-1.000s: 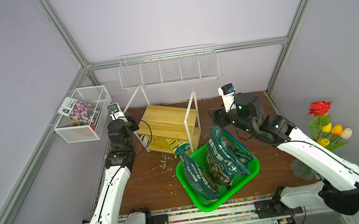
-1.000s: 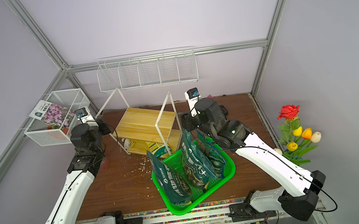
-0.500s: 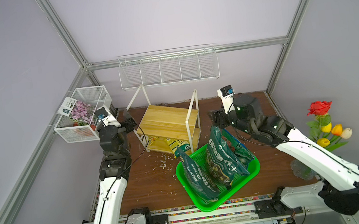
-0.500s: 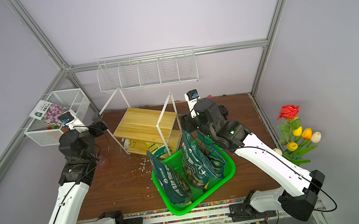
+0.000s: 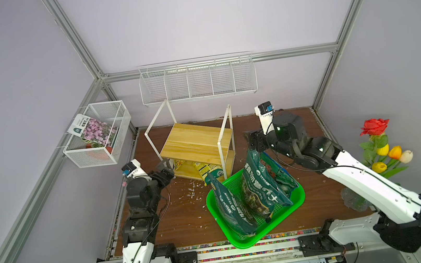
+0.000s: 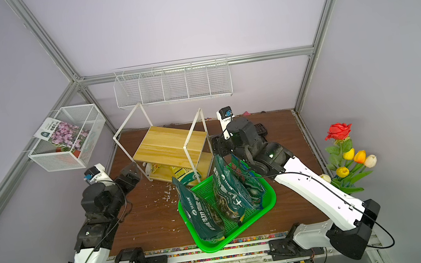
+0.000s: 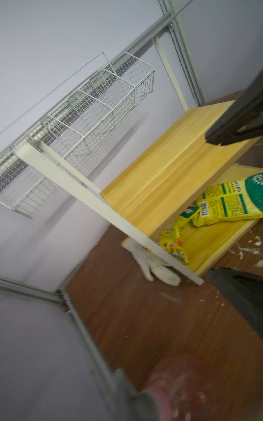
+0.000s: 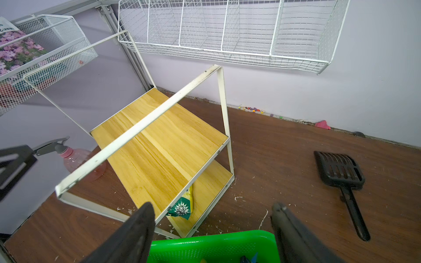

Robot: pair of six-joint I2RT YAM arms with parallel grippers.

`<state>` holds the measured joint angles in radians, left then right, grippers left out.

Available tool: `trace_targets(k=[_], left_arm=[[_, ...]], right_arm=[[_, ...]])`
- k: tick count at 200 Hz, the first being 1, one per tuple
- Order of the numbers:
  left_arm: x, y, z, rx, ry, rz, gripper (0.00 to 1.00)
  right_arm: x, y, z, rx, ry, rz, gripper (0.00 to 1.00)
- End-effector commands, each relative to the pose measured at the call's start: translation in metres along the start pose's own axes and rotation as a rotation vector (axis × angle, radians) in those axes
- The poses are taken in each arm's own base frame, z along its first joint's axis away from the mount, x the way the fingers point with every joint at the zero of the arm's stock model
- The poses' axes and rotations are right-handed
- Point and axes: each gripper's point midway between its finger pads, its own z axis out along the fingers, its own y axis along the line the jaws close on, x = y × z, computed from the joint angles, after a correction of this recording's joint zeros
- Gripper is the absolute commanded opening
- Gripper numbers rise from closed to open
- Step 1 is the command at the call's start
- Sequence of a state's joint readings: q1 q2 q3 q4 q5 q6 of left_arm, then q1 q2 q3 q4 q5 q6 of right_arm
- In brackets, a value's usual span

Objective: Take down the fertilizer bag from the shelf
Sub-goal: Pick up the fertilizer bag from the shelf.

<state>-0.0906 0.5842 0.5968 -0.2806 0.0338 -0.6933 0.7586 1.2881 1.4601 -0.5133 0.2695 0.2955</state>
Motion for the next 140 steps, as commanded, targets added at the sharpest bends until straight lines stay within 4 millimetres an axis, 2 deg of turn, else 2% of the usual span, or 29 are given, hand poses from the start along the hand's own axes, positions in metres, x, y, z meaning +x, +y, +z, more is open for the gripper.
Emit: trace_targets(k=[1,68,79,81,87,140], left_arm=[[0.032,0.009,0.001,0.047,0.078,-0.214,0.86],[0.091,0.033,0.037,0.16,0.162,-0.568,0.76],[0.091,0.031,0.042,0.196,0.161,-0.608,0.75],[0.1,0.038,0.042,0.182,0.174,-0.615,0.74],[0.109,0.042,0.046,0.174,0.196,-0.632,0.72],[0.107,0.03,0.067,0.238,0.222,-0.656,0.7]], right_arm=[[-0.002,-0.009,-0.009,0.027,-0.023,0.011,0.84],[0.003,-0.015,-0.013,0.044,-0.021,0.007,0.84],[0.002,-0.016,-0.015,0.046,-0.028,0.008,0.84],[0.002,-0.016,-0.016,0.046,-0.029,0.008,0.84],[0.001,-0.016,-0.017,0.046,-0.035,0.009,0.84],[0.003,-0.017,-0.018,0.043,-0.043,0.012,0.84]])
